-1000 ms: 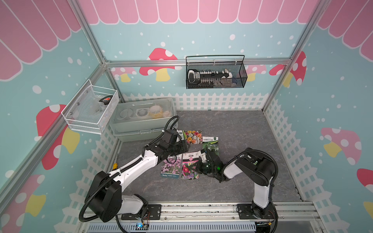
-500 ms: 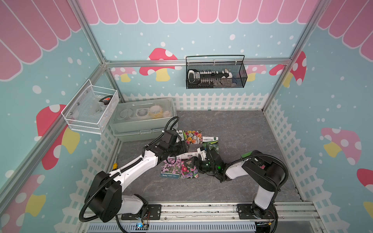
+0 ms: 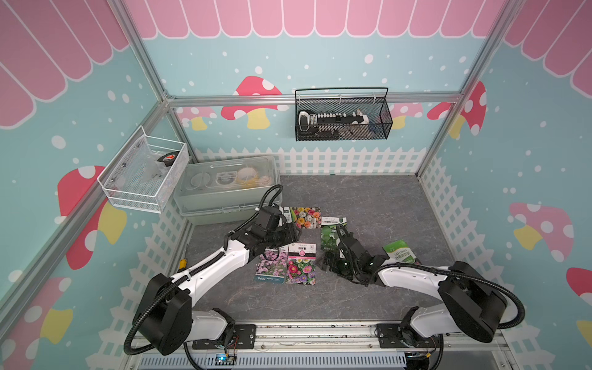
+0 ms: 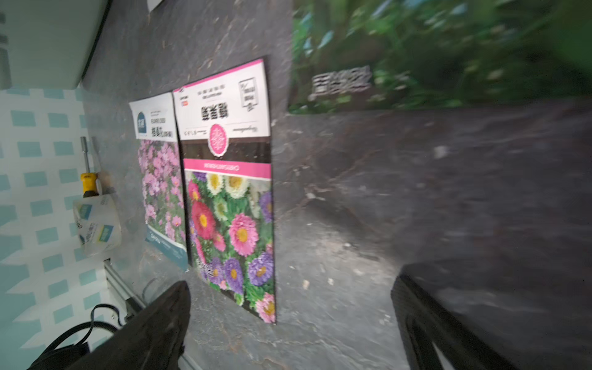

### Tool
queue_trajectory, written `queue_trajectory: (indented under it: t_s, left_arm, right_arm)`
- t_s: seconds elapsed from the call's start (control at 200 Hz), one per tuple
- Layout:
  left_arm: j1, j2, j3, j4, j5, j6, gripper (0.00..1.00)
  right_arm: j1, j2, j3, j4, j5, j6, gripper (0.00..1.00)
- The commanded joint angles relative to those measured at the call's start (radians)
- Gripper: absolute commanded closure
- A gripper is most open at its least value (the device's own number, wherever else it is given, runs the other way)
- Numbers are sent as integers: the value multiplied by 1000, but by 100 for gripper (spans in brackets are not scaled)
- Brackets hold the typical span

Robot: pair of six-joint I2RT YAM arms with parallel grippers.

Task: Arrange the seed packets in a row
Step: Place the seed packet at the center of the board, then pick up the seed packet from the center of the board.

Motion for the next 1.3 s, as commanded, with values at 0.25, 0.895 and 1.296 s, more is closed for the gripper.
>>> queue_trajectory:
  t_s: [0.25, 0.895, 1.296]
  left_arm:
    - [-7, 354, 174, 214, 284, 37, 19]
    - [13, 691, 439, 168, 396, 134, 24]
    - [12, 762, 466, 175, 442, 105, 28]
  right_arm:
    - [-336, -160, 38, -290, -92, -341, 2]
    - [-513, 270, 157, -6, -342, -479, 27]
    - [-519, 445, 221, 69, -357, -479, 52]
